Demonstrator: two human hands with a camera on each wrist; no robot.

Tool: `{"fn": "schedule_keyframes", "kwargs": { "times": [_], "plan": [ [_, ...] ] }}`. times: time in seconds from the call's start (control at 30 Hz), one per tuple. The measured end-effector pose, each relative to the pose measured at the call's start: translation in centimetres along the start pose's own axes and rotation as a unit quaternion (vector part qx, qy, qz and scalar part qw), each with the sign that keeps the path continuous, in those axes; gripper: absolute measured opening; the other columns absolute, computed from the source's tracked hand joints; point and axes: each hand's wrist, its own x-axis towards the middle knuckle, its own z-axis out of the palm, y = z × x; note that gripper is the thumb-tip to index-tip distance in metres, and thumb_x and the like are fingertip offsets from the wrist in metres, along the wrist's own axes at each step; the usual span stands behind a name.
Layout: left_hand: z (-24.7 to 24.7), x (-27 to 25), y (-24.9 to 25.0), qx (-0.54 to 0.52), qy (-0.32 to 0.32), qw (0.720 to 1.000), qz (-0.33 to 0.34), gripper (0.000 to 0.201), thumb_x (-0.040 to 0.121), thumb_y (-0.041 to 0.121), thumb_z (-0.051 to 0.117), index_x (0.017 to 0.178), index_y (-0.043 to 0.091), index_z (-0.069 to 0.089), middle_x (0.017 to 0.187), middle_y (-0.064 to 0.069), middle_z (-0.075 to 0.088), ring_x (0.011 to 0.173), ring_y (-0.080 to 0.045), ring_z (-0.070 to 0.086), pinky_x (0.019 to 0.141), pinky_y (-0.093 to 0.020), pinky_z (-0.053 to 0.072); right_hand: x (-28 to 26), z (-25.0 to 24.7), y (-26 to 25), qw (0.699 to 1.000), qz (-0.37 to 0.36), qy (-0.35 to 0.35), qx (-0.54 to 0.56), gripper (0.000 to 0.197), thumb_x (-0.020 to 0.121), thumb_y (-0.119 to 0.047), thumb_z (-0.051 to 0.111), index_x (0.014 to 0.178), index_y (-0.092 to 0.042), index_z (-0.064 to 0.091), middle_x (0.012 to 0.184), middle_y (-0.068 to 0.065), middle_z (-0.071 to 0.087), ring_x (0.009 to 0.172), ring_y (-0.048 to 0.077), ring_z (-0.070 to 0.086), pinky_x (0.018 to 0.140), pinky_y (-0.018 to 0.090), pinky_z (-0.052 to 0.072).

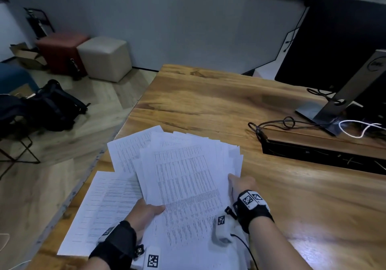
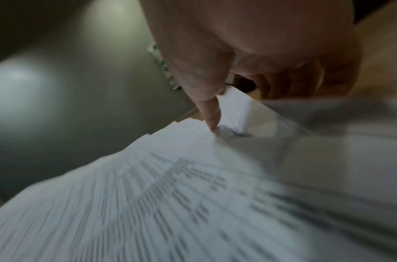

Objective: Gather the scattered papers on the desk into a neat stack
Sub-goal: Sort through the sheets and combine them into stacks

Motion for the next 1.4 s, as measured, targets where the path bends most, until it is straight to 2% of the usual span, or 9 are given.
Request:
{"fn": "schedule_keyframes", "kwargs": {
  "times": [0.17, 0.37, 0.53, 0.73, 0.97, 1.1, 1.23, 1.3, 1.4],
  "plan": [
    [-0.6, -0.3, 0.2, -0.020, -0.024, 0.999, -0.007, 0.038, 0.093, -0.006, 0.062, 0.129, 0.007, 0.061, 0.121, -0.017, 0.073, 0.113, -0.039, 0.068, 0.099, -0.059, 0.051, 2.4, -0.5, 0.2, 0.999, 0.005, 0.008, 0.031, 0.022, 0.084, -0.015, 0.061, 0.065, -0.007, 0.054, 0.061, 0.003, 0.048, 0.054, 0.024, 0.040, 0.062, 0.028, 0.038],
    [-0.9, -0.2, 0.0, -0.029, -0.033, 0.999, -0.006, 0.037, 0.094, -0.006, 0.060, 0.129, 0.006, 0.062, 0.124, -0.018, 0.072, 0.117, -0.040, 0.066, 0.104, -0.058, 0.048, 1.7, -2.3, 1.3, 0.990, -0.087, -0.082, 0.081, 0.017, 0.086, 0.001, 0.061, 0.071, -0.005, 0.067, 0.076, 0.016, 0.071, 0.071, 0.027, 0.065, 0.068, 0.034, 0.052],
    [-0.7, -0.4, 0.4, -0.034, -0.036, 0.999, -0.002, 0.033, 0.094, -0.008, 0.059, 0.123, 0.007, 0.064, 0.120, -0.019, 0.073, 0.113, -0.040, 0.068, 0.096, -0.054, 0.054, 0.3, -6.8, 1.4, 0.980, -0.165, 0.033, 0.104, 0.021, 0.080, -0.011, 0.049, 0.068, -0.007, 0.066, 0.068, 0.018, 0.069, 0.060, 0.032, 0.066, 0.056, 0.033, 0.047],
    [-0.4, -0.1, 0.5, -0.014, -0.018, 1.000, 0.000, 0.033, 0.093, -0.009, 0.060, 0.123, 0.006, 0.064, 0.117, -0.019, 0.074, 0.108, -0.041, 0.069, 0.091, -0.052, 0.056, -2.8, -16.0, -2.1, 0.922, -0.347, 0.143, -0.101, 0.022, 0.093, -0.016, 0.054, 0.076, -0.005, 0.063, 0.074, 0.013, 0.069, 0.073, 0.032, 0.065, 0.065, 0.037, 0.051],
    [-0.4, 0.1, 0.8, 0.008, -0.014, 1.000, -0.005, 0.040, 0.092, -0.009, 0.061, 0.130, 0.003, 0.061, 0.120, -0.020, 0.073, 0.109, -0.042, 0.069, 0.097, -0.059, 0.053, -9.3, -22.6, -6.2, 0.877, -0.479, 0.034, 0.008, 0.020, 0.096, -0.014, 0.060, 0.081, -0.003, 0.067, 0.067, -0.005, 0.058, 0.055, -0.002, 0.047, 0.049, 0.016, 0.038],
    [-0.6, 0.1, 0.9, 0.024, -0.007, 1.000, -0.001, 0.043, 0.092, -0.006, 0.062, 0.133, 0.005, 0.060, 0.120, -0.016, 0.074, 0.109, -0.038, 0.071, 0.095, -0.054, 0.055, -10.6, -21.9, -7.5, 0.889, -0.446, -0.066, 0.080, 0.015, 0.093, -0.017, 0.063, 0.092, -0.006, 0.073, 0.082, 0.006, 0.076, 0.068, 0.016, 0.068, 0.063, 0.031, 0.054],
    [-0.1, -0.5, 1.3, 0.030, 0.002, 1.000, 0.006, 0.040, 0.090, -0.004, 0.064, 0.130, 0.003, 0.062, 0.118, -0.015, 0.074, 0.107, -0.034, 0.071, 0.086, -0.042, 0.058, -9.2, -16.4, -6.8, 0.909, -0.386, -0.118, 0.100, 0.015, 0.096, -0.011, 0.059, 0.089, -0.010, 0.071, 0.079, 0.008, 0.077, 0.062, 0.013, 0.072, 0.052, 0.024, 0.054],
    [0.0, -0.7, 1.5, 0.021, -0.008, 1.000, 0.009, 0.051, 0.085, 0.010, 0.073, 0.134, 0.006, 0.061, 0.121, -0.012, 0.074, 0.113, -0.034, 0.069, 0.098, -0.047, 0.053, -7.8, -12.1, -5.3, 0.922, -0.325, -0.157, 0.141, 0.015, 0.098, -0.004, 0.053, 0.098, -0.006, 0.068, 0.082, 0.012, 0.076, 0.065, 0.014, 0.074, 0.054, 0.025, 0.056],
    [0.3, -1.4, 2.0, -0.056, -0.039, 0.998, -0.009, 0.048, 0.092, 0.045, 0.067, 0.133, 0.022, 0.064, 0.128, -0.003, 0.072, 0.123, -0.028, 0.064, 0.110, -0.051, 0.044, -4.5, -5.7, -1.4, 0.942, -0.239, -0.178, 0.152, 0.021, 0.097, -0.004, 0.050, 0.113, -0.006, 0.063, 0.103, 0.018, 0.075, 0.093, 0.037, 0.073, 0.081, 0.054, 0.058]
  ]
}}
